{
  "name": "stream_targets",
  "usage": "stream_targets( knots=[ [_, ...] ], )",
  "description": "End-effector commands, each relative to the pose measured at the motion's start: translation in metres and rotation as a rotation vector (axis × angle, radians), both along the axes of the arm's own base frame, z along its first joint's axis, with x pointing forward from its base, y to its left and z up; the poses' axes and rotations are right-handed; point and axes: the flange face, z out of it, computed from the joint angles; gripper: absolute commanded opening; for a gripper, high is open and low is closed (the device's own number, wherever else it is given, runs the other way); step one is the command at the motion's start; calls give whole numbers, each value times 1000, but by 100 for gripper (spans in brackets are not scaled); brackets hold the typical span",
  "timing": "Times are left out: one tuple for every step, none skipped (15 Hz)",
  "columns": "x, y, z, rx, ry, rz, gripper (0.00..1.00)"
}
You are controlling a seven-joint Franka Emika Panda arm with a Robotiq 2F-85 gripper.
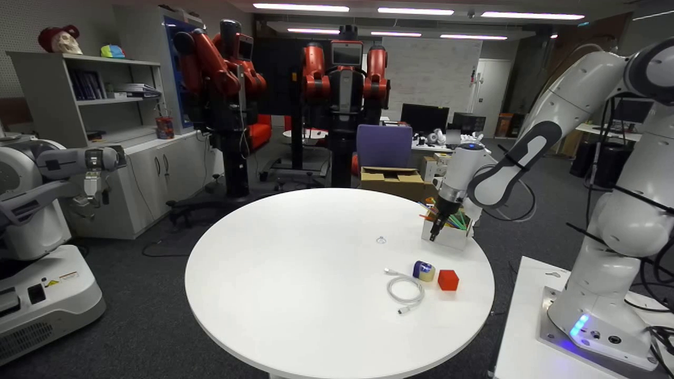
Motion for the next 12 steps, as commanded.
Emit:
stream_targets(
  knots=[
    [16,21,-8,-9,93,19,100],
    [19,24,-13,-12,125,15,100],
    [22,26,-19,-18,152,9,100],
    [26,28,-25,-20,170,2,100],
    [30,30,-31,-19,186,-9,100],
    [34,32,-38,-10,195,-19,100],
    [39,36,-44,2,204,-27,100],
    [43,41,-52,14,220,-35,100],
    [46,45,-60,31,242,-44,100],
    [49,49,-67,44,264,-62,100],
    [50,51,-74,52,275,-76,100],
    [51,53,-80,54,282,-88,100]
  ],
)
